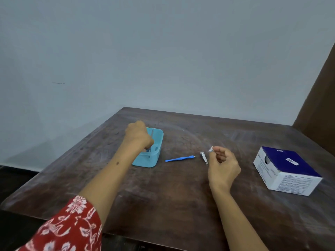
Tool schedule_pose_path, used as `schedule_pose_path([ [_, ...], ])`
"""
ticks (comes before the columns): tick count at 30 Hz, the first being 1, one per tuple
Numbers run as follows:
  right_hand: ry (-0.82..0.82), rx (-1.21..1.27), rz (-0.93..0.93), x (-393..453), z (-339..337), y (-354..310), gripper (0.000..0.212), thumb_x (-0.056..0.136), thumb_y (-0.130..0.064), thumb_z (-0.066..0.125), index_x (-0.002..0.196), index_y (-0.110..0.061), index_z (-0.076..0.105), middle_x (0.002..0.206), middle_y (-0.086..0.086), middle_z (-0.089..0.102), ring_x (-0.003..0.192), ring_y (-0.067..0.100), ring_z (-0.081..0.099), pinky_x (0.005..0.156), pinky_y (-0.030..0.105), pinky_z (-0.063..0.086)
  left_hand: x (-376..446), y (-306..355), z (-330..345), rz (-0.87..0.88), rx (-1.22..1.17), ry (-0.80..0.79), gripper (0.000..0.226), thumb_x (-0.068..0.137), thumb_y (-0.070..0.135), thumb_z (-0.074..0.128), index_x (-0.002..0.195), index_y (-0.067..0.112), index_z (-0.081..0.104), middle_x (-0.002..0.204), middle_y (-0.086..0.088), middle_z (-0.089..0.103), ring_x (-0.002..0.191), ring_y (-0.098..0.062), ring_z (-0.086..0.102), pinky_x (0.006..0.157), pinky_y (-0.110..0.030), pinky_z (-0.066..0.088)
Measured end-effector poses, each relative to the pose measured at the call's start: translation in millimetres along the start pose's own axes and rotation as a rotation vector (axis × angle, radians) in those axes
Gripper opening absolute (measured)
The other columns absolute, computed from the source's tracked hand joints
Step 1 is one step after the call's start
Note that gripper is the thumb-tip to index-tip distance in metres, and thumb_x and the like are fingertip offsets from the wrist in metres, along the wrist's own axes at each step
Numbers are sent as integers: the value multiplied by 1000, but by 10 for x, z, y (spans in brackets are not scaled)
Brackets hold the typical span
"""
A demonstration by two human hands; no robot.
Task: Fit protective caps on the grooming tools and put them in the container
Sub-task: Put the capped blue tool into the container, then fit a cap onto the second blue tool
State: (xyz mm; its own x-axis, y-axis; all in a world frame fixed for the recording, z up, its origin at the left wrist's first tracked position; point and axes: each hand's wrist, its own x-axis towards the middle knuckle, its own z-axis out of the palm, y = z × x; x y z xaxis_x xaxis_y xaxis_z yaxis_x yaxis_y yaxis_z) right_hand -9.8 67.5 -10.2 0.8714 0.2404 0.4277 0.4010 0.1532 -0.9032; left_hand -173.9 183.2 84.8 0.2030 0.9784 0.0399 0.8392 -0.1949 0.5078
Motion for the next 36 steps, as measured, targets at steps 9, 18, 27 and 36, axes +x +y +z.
schedule_pose_path([
  [9, -2, 17, -3, -5, 3, -11, 13, 79, -2, 66, 79, -15, 66, 80, 3, 66, 65, 0, 58, 59, 0, 40, 101, 8, 188, -5, 212, -15, 12, 79, 10, 60, 86, 5, 51, 106, -13, 60, 86, -24, 57, 60, -27, 45],
  [18, 50, 18, 43, 19, 13, 6, 16, 82, -2, 60, 90, -14, 65, 84, 1, 66, 70, 1, 57, 61, 1, 41, -289, 325, 421, 555, 374, 287, 9, 83, -2, 47, 84, 4, 54, 98, -18, 63, 88, -36, 60, 63, -37, 38],
  [27, -103, 335, 322, 31, 36, 19, 25, 84, 5, 59, 82, -16, 70, 81, 3, 67, 71, 13, 64, 59, 18, 52, -516, 379, 1071, 574, 558, 42, 27, 88, 2, 54, 114, 9, 55, 115, -11, 59, 106, -27, 58, 80, -35, 46],
  [36, -191, 542, 512, 42, 39, -23, 23, 83, 10, 56, 80, -9, 69, 83, 10, 67, 74, 17, 63, 57, 18, 53, -566, 216, 1097, 602, -331, 263, 33, 82, -1, 54, 110, 12, 67, 99, -4, 69, 87, -17, 64, 77, -27, 52],
])
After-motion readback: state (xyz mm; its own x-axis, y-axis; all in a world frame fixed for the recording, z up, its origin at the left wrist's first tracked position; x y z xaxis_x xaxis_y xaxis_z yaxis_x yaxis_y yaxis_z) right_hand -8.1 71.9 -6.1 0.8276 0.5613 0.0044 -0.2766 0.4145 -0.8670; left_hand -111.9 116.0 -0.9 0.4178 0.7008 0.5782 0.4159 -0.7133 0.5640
